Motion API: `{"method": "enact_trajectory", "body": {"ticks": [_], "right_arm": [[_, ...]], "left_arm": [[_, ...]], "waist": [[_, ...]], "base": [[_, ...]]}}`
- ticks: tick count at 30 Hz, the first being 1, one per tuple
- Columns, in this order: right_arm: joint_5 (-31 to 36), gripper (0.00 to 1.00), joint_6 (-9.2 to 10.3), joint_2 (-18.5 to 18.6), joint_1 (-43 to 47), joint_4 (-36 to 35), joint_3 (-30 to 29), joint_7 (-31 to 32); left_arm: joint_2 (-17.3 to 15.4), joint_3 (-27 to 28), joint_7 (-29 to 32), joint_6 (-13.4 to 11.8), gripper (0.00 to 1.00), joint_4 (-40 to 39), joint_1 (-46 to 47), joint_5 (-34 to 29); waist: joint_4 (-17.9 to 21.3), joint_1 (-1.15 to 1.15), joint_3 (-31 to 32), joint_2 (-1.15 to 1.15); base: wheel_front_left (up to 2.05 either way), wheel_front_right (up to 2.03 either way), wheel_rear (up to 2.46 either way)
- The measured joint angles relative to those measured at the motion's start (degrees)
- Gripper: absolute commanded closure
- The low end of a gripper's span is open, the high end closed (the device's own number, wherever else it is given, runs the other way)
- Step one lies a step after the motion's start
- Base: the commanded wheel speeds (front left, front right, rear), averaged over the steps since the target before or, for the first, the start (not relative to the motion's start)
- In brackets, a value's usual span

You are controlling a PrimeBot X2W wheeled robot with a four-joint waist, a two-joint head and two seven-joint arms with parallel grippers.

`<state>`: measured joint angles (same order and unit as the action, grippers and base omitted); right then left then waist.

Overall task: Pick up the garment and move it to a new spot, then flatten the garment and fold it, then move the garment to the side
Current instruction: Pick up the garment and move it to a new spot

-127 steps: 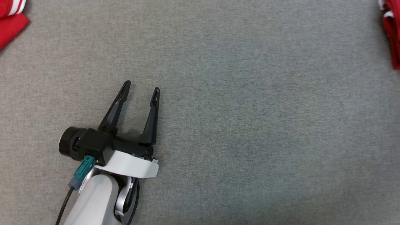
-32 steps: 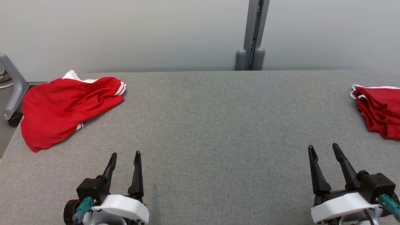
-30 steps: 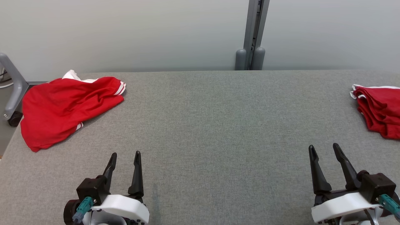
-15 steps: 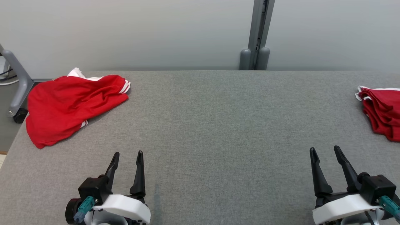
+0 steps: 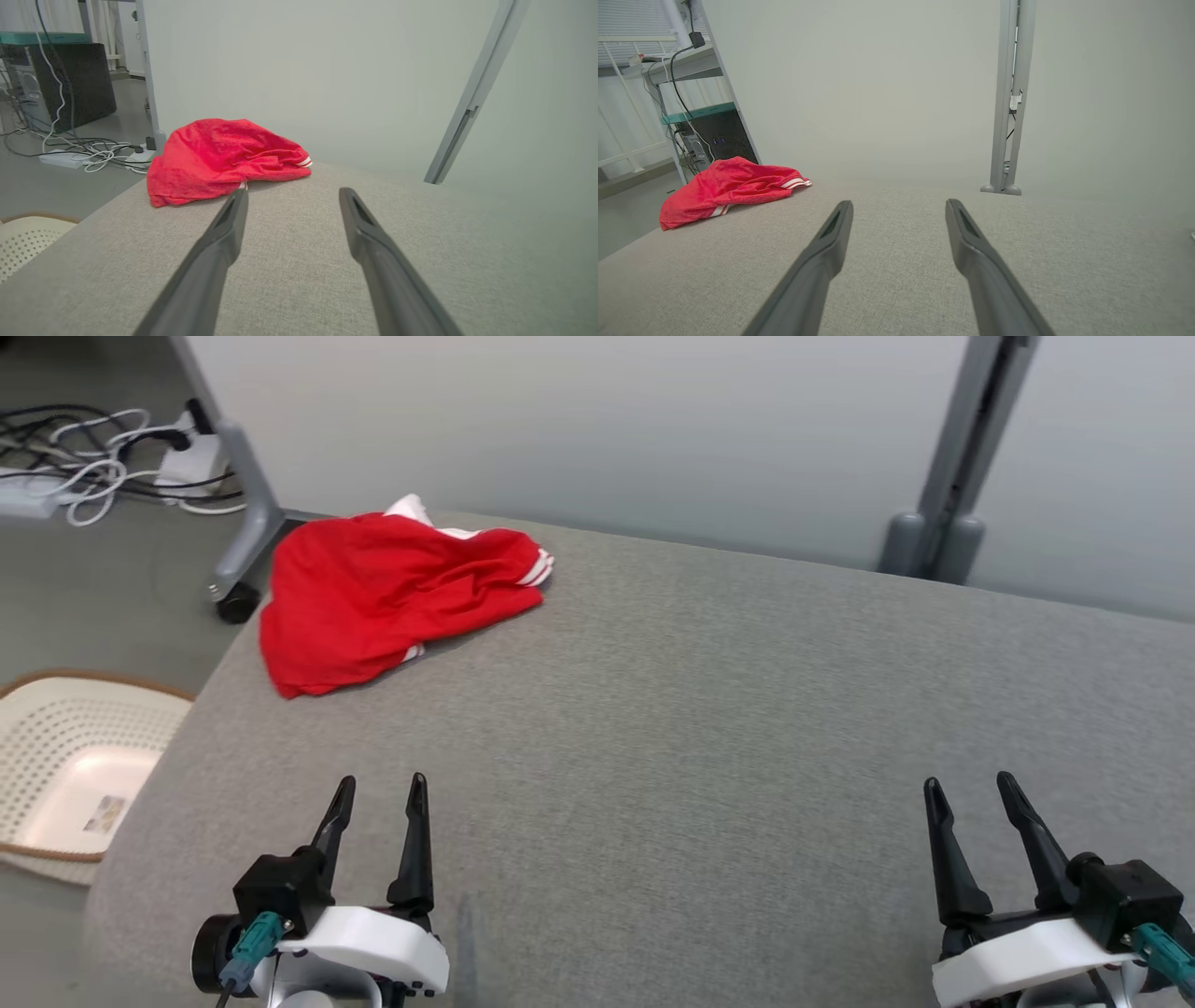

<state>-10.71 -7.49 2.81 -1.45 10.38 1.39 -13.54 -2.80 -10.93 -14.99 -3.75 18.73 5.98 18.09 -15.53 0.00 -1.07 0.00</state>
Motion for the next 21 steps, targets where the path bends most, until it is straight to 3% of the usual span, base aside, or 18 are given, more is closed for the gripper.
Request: {"method": "enact_trajectory", "body": {"ticks": [11, 21], "right_arm": [[0.3, 0.0, 0.0, -0.1, -1.2, -0.1, 2.5, 0.8], [0.9, 0.0, 0.0, -0.1, -2.9, 0.7, 3.8, 1.4]], "left_arm": [[0.0, 2.4, 0.0, 0.0, 0.0, -1.4, -1.3, -0.4], [0.0, 3.2, 0.0, -0.5, 0.0, -3.4, -3.2, 0.1]], "waist": [[-13.1, 0.0, -0.5, 0.0], [-15.0, 0.0, -1.8, 0.0]], "base": [[0.0, 0.0, 0.0], [0.0, 0.0, 0.0]]}}
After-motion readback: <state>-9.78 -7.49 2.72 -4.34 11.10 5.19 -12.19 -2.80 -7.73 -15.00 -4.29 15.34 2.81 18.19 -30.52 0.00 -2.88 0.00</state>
